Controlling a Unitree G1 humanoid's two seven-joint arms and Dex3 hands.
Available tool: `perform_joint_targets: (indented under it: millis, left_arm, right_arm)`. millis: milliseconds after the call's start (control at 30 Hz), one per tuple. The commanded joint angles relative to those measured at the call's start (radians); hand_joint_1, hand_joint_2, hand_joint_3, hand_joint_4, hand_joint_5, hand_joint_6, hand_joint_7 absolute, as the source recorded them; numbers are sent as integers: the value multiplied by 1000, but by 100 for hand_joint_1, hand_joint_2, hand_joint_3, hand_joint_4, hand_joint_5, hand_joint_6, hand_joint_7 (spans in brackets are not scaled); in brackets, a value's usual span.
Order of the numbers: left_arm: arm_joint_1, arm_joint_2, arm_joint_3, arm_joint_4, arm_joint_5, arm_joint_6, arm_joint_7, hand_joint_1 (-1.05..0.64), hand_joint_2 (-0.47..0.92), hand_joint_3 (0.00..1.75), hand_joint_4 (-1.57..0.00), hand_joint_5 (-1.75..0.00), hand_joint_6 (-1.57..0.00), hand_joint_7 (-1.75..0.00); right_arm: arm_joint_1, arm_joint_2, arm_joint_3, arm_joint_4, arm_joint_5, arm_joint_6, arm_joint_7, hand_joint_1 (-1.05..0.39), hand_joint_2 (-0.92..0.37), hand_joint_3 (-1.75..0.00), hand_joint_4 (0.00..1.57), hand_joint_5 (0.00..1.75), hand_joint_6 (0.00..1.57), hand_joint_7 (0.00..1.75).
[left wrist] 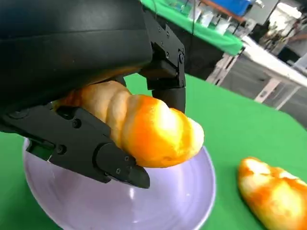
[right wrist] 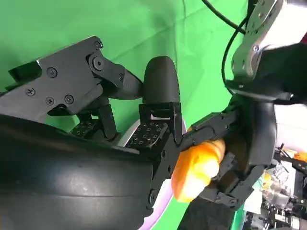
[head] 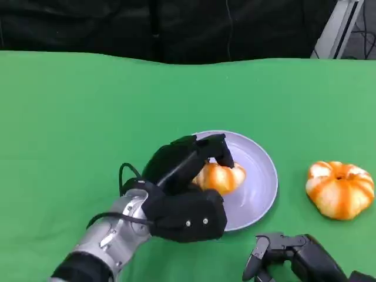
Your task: Grasp the bread from the table and place it into the plate.
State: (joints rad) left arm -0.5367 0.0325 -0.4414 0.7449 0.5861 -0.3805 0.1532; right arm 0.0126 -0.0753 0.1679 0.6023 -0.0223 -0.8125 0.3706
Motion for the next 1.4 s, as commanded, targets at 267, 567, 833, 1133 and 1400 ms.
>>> perform_joint_targets:
  millis: [267,567,833,1133,1400]
  left_arm:
    - [-74,31,-29,5,-2,63,-157,-48,88,2,-74,-1,-76,0]
    - [-66,49,-12,-43,-61,104,-299,-77,92,36,-54,0,-49,0]
    - [-45,57,20,-105,-146,170,-421,-96,92,69,-30,0,-33,0]
    - [-17,72,64,-141,-245,135,-475,-105,92,88,-13,0,-14,0]
    - [66,39,167,-173,-369,17,-412,-97,92,82,-19,-1,-14,-1]
  right_arm:
    - [12,-6,-1,-25,8,20,-2,-14,-63,-96,83,145,89,111]
    - [12,-5,-2,-25,6,17,-5,-15,-62,-97,83,146,89,109]
    - [10,-6,-2,-19,5,13,-5,-14,-61,-98,82,146,90,108]
    - [9,-9,-3,-12,-1,-2,-9,-13,-62,-96,83,145,90,109]
    - [11,-10,-1,-16,-12,-2,-20,-11,-64,-94,84,145,90,110]
